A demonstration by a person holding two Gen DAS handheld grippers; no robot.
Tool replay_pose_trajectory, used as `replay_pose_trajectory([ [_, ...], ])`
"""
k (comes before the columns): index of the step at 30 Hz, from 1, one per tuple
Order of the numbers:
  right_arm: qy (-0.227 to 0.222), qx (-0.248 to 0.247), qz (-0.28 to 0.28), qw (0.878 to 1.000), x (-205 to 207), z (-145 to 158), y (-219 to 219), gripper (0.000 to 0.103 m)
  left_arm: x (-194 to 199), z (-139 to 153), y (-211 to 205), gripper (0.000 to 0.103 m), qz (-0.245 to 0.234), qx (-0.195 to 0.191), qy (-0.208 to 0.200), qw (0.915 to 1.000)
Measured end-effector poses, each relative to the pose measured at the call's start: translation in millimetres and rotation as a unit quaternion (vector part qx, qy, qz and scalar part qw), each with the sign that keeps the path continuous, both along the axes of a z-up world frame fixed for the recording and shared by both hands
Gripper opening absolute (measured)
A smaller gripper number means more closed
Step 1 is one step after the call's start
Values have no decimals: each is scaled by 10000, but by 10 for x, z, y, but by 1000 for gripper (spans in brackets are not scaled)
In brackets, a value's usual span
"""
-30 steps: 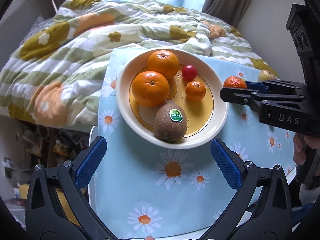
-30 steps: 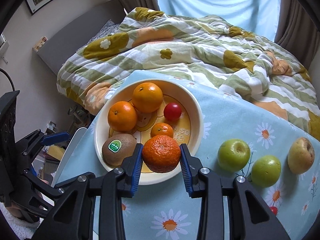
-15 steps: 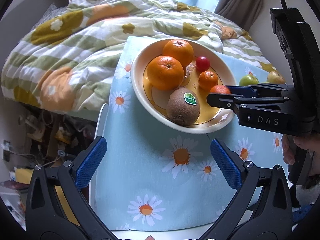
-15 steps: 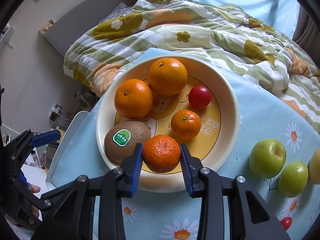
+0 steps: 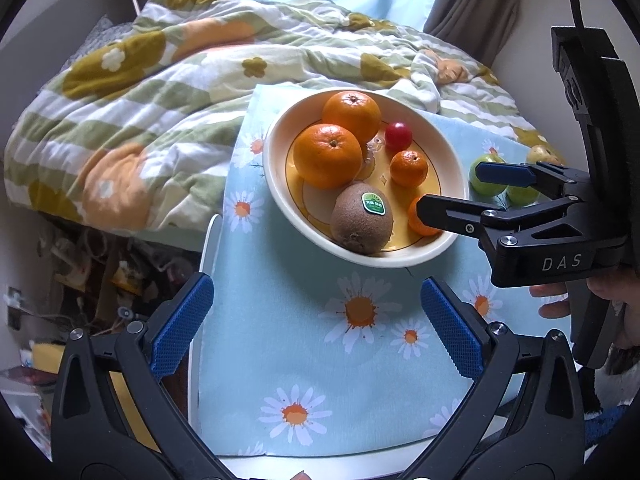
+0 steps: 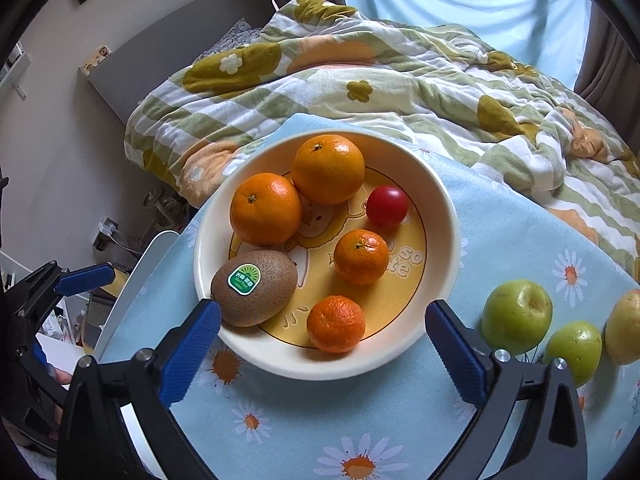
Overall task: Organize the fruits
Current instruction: 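Move both grippers away from the bowl over the apples and tomato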
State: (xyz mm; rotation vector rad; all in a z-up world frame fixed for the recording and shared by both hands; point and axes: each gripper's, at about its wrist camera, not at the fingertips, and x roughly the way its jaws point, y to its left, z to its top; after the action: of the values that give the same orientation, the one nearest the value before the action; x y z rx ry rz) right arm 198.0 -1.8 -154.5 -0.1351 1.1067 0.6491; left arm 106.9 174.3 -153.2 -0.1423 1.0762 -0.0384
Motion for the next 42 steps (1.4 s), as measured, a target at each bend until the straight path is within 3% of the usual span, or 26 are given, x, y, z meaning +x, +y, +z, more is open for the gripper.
replay_pose_trajectory([
  [7, -175, 150, -238, 9995, -45, 220, -78, 102, -44, 228, -7, 103, -116, 146, -189, 9996],
  [14, -39, 224, -614, 9979, -140, 531, -301, 102, -51, 519, 42, 103, -288, 160, -406, 9986],
  [20, -194, -12, -1311, 9912, -304, 754, -611, 102, 59, 662, -8, 103, -693, 78, -534, 9961],
  [26, -274, -145, -2127, 9766, -453, 866, -1024, 102, 330, 706, -248, 103, -1219, -84, -652, 9904],
  [34, -235, -356, -2752, 9604, -484, 785, -1568, 102, 723, 684, -738, 103, -1707, -207, -669, 9828],
  [42, -5, -349, -2969, 9543, -398, 429, -1985, 102, 1074, 494, -1312, 103, -2224, -93, -390, 9741],
])
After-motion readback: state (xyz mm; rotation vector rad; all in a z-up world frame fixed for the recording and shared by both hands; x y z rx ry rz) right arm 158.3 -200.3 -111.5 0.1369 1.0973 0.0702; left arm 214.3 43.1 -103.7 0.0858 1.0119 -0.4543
